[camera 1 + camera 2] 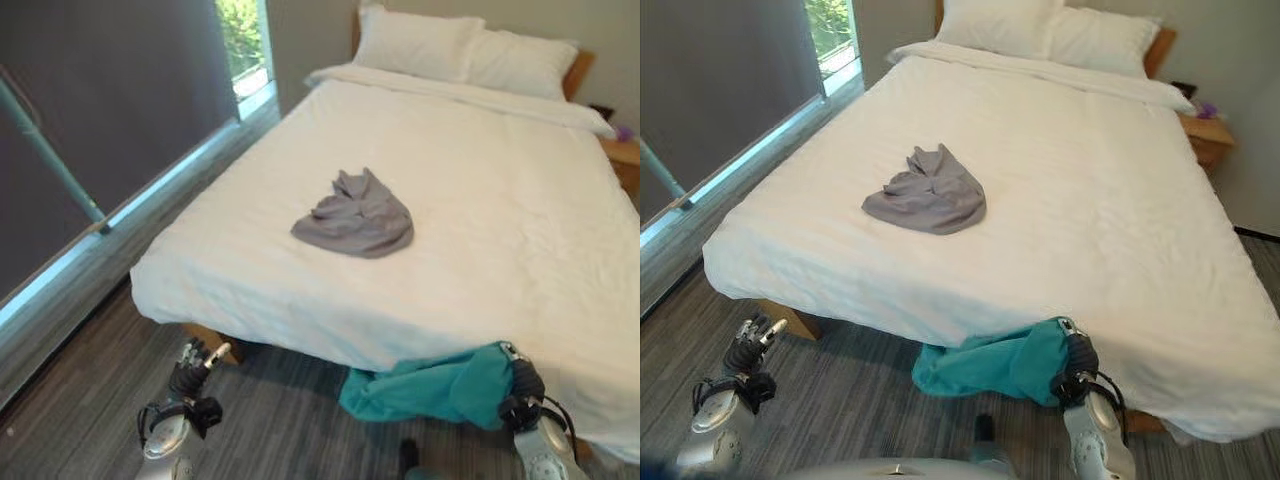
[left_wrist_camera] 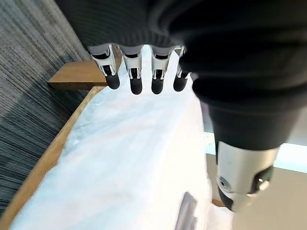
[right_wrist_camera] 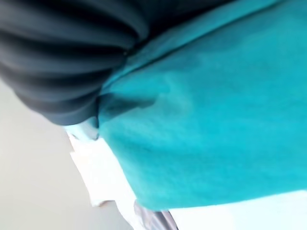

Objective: Pick up bed clothes into laundry basket.

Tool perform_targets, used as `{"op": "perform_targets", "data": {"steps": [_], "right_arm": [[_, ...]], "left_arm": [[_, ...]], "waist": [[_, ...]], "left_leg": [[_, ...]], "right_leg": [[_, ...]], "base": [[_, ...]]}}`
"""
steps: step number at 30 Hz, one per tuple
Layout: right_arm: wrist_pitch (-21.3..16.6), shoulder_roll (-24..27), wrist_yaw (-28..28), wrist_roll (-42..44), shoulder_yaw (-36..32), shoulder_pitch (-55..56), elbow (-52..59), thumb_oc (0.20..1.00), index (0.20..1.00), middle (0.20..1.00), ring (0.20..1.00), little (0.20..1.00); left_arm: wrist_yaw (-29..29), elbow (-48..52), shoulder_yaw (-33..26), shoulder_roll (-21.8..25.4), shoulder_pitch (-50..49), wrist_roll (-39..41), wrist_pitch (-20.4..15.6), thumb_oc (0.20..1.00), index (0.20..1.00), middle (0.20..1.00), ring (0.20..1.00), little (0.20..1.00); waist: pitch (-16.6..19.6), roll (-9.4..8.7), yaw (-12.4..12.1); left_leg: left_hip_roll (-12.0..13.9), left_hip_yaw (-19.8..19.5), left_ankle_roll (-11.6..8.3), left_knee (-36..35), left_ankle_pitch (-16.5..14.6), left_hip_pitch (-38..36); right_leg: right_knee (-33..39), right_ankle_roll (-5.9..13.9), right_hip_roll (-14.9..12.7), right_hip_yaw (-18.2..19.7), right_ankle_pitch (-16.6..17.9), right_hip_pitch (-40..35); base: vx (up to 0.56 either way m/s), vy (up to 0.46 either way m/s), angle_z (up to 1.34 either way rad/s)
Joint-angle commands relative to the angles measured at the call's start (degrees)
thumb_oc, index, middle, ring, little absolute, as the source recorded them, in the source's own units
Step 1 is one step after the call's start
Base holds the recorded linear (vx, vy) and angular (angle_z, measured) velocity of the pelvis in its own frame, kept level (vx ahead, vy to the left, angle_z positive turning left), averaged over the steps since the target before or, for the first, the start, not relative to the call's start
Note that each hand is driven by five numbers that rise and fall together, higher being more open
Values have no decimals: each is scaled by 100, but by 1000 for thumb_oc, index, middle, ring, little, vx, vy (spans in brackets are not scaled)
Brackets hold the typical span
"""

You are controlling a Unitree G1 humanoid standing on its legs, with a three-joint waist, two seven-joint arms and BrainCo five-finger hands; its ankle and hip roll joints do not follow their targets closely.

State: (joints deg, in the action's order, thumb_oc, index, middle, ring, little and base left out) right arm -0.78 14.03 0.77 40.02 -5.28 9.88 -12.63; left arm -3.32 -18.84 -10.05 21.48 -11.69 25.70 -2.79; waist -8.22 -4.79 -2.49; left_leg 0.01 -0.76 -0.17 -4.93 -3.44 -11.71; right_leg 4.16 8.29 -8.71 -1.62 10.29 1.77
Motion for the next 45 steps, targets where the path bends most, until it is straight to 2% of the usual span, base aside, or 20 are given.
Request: {"op": "perform_targets", "data": {"steps": [1,6,7,8,9,10,11,13,14,15,17,25,26,28,29,32,39,41,42,45], "right_arm": [[-248,283,-186,-95,-273,-375,461,200,200,200,200,200],[-215,491,-281,28,-348,-321,439,200,200,200,200,200],[-171,580,-324,45,-261,-225,405,200,200,200,200,200],[-171,566,-324,47,-278,-231,408,200,200,200,200,200],[-125,635,-383,78,-133,-110,411,200,200,200,200,200],[-125,615,-382,79,-153,-111,411,200,200,200,200,200],[-129,670,-433,127,3,-77,428,200,200,200,200,200],[-110,701,-464,148,113,-68,468,200,200,200,200,200],[-97,757,-486,165,253,-87,505,200,200,200,200,200],[-98,735,-485,166,237,-94,502,200,200,200,200,200],[-113,812,-441,181,411,-197,477,200,200,200,200,200],[-308,816,-357,195,525,-228,417,200,200,200,200,200],[-334,879,-294,118,611,-269,384,200,200,200,200,200],[-352,875,-255,115,607,-310,378,200,200,200,200,200],[-410,887,-142,138,604,-333,378,200,200,200,200,200],[-536,897,27,132,616,-359,434,200,200,200,200,200],[-714,955,-111,101,772,-343,670,200,200,200,200,200],[-750,955,-181,115,807,-311,697,200,200,200,200,200],[-761,908,-261,156,910,-250,670,200,200,200,200,200],[-731,935,-325,166,950,-179,640,200,200,200,200,200]], "left_arm": [[-17,436,-398,837,626,-677,-186,1000,1000,1000,1000,1000],[-128,498,-235,1795,1691,-1306,-127,1000,1000,1000,1000,1000],[-217,219,-5,2387,2439,-1345,-112,1000,1000,1000,1000,1000],[-221,182,31,2402,2492,-1340,-127,1000,1000,1000,1000,1000],[-294,-307,444,2996,3348,-1437,-46,1000,1000,1000,1000,1000],[-296,-365,510,3013,3427,-1428,-67,1000,1000,1000,1000,1000],[-320,-887,973,3474,4288,-1318,-28,1000,1000,1000,1000,1000],[-197,-1653,1724,3712,5414,-915,-28,1000,1000,1000,1000,1000],[-121,-2151,2100,3727,6077,-423,-31,1000,1000,1000,1000,1000],[-114,-2197,2170,3730,6161,-406,-44,1000,1000,1000,1000,1000],[-42,-3049,2847,3727,7273,86,-37,1000,1000,1000,1000,1000],[51,-4087,3597,3744,8767,533,-72,1000,1000,1000,1000,1000],[-58,-4742,3758,3732,9135,219,64,1000,1000,1000,1000,1000],[-135,-5004,3924,3708,9450,93,129,1000,1000,1000,1000,1000],[-501,-5439,3936,3671,9778,-65,269,1000,1000,1000,1000,1000],[-772,-5467,3999,3703,9918,-382,303,1000,1000,1000,1000,1000],[-420,-5513,4384,3775,9582,-1281,332,1000,1000,1000,1000,1000],[-311,-5515,4447,3781,9440,-1507,312,561,561,561,561,561],[-309,-5463,4416,3719,9255,-1710,301,200,200,200,200,200],[-282,-5242,4229,3597,8860,-1832,233,200,200,200,200,200]], "waist": [[39,-91,18],[166,-53,177],[213,4,319],[198,-20,308],[216,59,480],[207,50,461],[139,103,625],[-1,102,755],[-111,107,892],[-110,93,875],[-313,64,1064],[-699,-27,1414],[-840,-36,1521],[-878,-63,1551],[-995,-119,1606],[-1194,-201,1655],[-1445,-326,1731],[-1451,-345,1742],[-1447,-345,1734],[-1420,-305,1703]], "left_leg": [[388,-160,-121,-7,370,354],[658,-219,-300,-7,364,349],[723,-187,-353,-7,309,342],[706,-195,-356,-7,370,379],[771,-155,-396,-7,339,404],[779,-159,-399,-7,334,404],[824,-119,-428,-7,364,491],[870,-71,-461,-7,422,673],[901,-20,-489,-7,473,812],[903,-23,-490,-7,476,828],[911,70,-512,-7,541,1095],[856,269,-584,-7,702,1912],[828,293,-593,-7,749,2132],[822,285,-598,-7,778,2292],[799,291,-601,-7,817,2542],[791,279,-600,-7,864,2880],[875,253,-588,-7,878,3370],[887,263,-589,-7,882,3379],[894,274,-593,-7,872,3335],[867,281,-607,-7,809,3198]], "right_leg": [[-181,38,-155,-152,252,-96],[-38,-78,55,-229,-1,-250],[-2,-79,117,-215,-80,-275],[-21,-88,101,-215,-39,-234],[-14,-79,141,-185,-79,-210],[-15,-81,148,-190,-83,-212],[-36,-69,182,-167,-57,-71],[-77,-61,222,-124,-13,182],[-80,-49,241,-77,36,355],[-84,-50,242,-79,37,371],[-85,-25,272,43,160,734],[-35,28,237,276,420,1580],[-33,46,215,306,495,1792],[-34,57,188,305,531,1920],[-34,63,174,309,616,2162],[-23,72,189,315,740,2524],[-21,69,277,432,874,3139],[-18,65,287,449,880,3170],[-13,60,294,468,861,3148],[-4,54,263,462,798,2975]], "base": [[97,-124,12],[102,-115,11],[65,-77,-1],[88,-71,-4],[15,-31,-2],[10,-53,1],[-81,-34,-3],[-144,-30,-9],[-112,-13,-28],[-134,-2,-29],[-96,10,-30],[-98,35,-17],[-129,12,-15],[-129,6,-9],[-145,3,2],[-136,-3,4],[-76,4,-6],[-14,-3,-8],[0,0,0],[2,0,-5]]}}
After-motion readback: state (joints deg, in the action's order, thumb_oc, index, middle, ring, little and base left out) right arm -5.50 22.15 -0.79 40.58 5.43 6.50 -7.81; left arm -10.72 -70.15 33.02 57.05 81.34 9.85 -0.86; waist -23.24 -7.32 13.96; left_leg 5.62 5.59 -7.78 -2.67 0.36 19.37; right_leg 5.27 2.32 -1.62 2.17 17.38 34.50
